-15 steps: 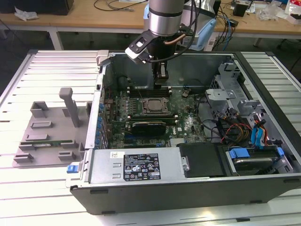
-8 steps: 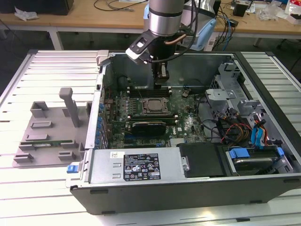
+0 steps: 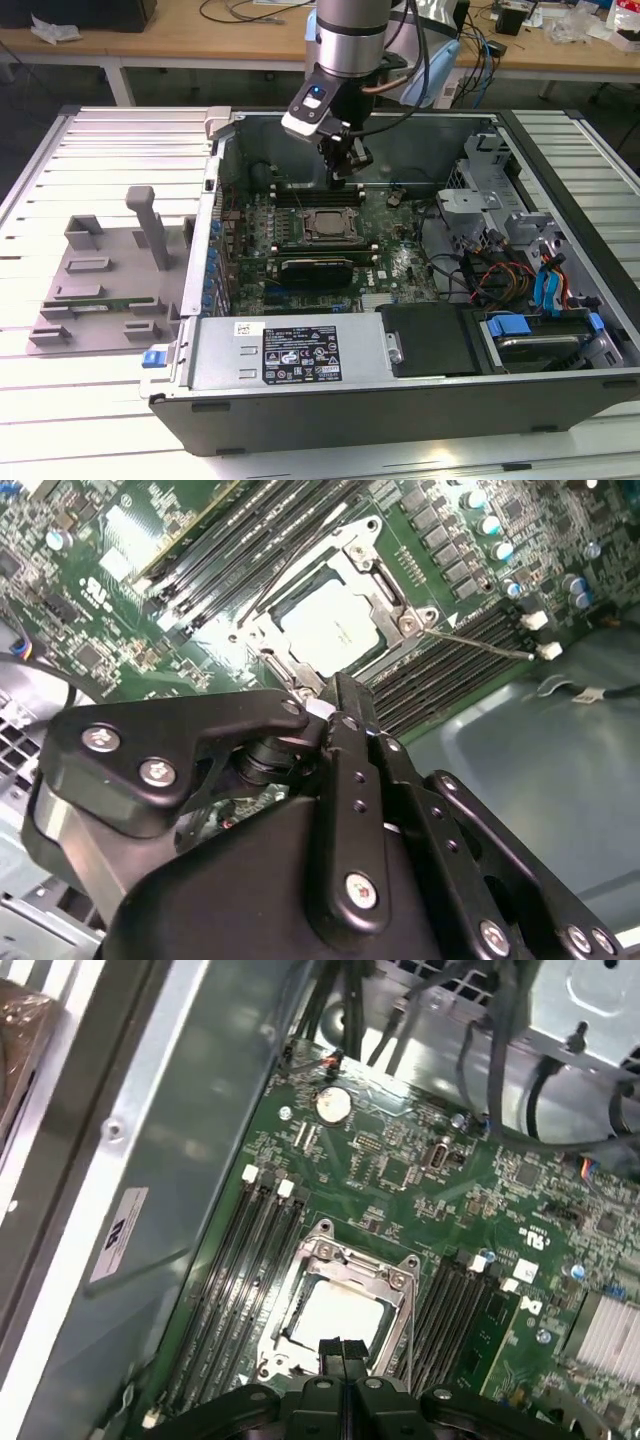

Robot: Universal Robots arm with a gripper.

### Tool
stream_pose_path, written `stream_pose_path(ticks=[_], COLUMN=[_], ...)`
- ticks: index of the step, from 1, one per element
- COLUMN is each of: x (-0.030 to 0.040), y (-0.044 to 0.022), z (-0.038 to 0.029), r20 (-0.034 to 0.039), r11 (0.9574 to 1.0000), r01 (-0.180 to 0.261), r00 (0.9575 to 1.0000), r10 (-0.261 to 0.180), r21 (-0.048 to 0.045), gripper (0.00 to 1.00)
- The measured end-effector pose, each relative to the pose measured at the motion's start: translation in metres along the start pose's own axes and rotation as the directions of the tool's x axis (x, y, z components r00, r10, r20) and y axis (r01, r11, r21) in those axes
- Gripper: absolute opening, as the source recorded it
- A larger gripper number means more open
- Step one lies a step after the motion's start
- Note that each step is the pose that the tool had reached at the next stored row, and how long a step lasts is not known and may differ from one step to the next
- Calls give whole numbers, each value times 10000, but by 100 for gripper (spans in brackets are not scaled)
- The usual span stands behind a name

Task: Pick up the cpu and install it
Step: 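Install the first cpu locking lever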

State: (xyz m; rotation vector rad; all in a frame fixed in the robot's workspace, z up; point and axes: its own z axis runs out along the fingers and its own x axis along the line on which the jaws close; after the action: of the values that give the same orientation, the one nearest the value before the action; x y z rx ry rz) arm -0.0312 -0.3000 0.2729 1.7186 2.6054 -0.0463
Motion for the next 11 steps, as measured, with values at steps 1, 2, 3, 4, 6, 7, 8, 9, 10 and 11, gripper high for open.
stream_pose_path(ticks=[1, 2, 3, 4, 6, 7, 8, 9, 10, 11], x=[0, 0, 0, 0, 0, 0, 0, 0, 0, 0], y=[0, 0, 0, 0, 0, 0, 0, 0, 0, 0], z=[0, 0, 0, 0, 0, 0, 0, 0, 0, 0], r20=[1, 4, 7, 10, 13, 17, 19, 22, 24, 26], r11=[9999, 9996, 9987, 9977, 9961, 9944, 9922, 9901, 9888, 9873], r01=[103, 271, 510, 675, 883, 1057, 1242, 1403, 1491, 1589], r00=[9999, 9996, 9987, 9977, 9961, 9944, 9923, 9901, 9888, 9873], r10=[-103, -271, -510, -675, -883, -1057, -1242, -1403, -1491, -1589], r21=[-4, -9, -17, -22, -29, -34, -40, -46, -48, -51], gripper=[11, 11, 11, 11, 11, 11, 11, 11, 11, 11])
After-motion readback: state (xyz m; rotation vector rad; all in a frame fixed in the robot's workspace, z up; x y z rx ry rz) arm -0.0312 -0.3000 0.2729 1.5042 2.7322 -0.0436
